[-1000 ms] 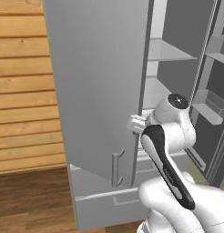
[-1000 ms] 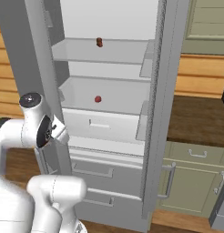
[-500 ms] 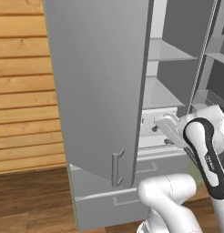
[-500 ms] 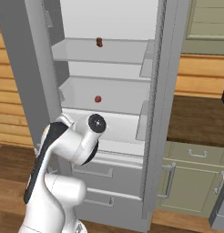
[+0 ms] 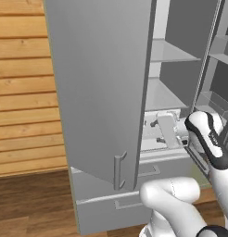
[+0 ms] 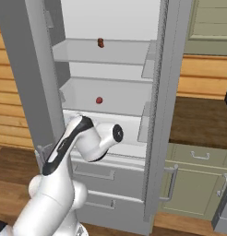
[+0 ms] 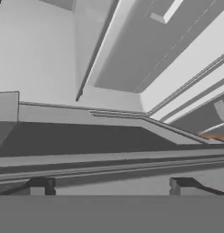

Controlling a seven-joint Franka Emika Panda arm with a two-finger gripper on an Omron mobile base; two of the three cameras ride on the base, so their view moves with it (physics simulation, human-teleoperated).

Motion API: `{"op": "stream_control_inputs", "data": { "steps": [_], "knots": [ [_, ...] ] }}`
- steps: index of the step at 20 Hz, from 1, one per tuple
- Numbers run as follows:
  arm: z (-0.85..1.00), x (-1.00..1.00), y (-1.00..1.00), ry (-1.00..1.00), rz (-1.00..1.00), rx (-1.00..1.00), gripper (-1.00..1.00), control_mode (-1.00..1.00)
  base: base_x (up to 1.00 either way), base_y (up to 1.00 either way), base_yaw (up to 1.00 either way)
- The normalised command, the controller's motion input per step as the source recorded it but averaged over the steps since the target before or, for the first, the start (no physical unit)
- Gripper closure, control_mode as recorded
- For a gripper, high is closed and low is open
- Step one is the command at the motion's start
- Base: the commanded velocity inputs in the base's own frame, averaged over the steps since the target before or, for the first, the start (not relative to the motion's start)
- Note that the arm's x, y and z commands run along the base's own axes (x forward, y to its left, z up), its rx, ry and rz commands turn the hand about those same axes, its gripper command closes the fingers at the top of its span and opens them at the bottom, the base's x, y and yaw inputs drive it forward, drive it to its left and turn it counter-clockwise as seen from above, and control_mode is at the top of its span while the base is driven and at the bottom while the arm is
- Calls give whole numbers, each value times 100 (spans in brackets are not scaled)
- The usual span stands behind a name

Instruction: Take the strawberry from the fridge and place it on top of the pancake, located on the dining counter.

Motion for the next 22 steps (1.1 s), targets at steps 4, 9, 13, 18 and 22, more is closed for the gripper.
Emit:
{"op": "stream_control_inputs", "data": {
  "steps": [4, 9, 13, 18, 22],
  "knots": [
    [0, 35, 31, 1, 0, 14, -100, -100, 0, 0, 0],
    [0, 8, 34, 0, 0, 8, -100, -100, 0, 0, 0],
    [0, -1, 48, 0, 2, 4, -100, -100, 0, 0, 0],
    [12, -30, 58, 0, 7, 0, -100, -100, 0, 0, 0],
    [16, -75, 53, 0, 9, 0, -100, -100, 0, 0, 0]
  ]
}}
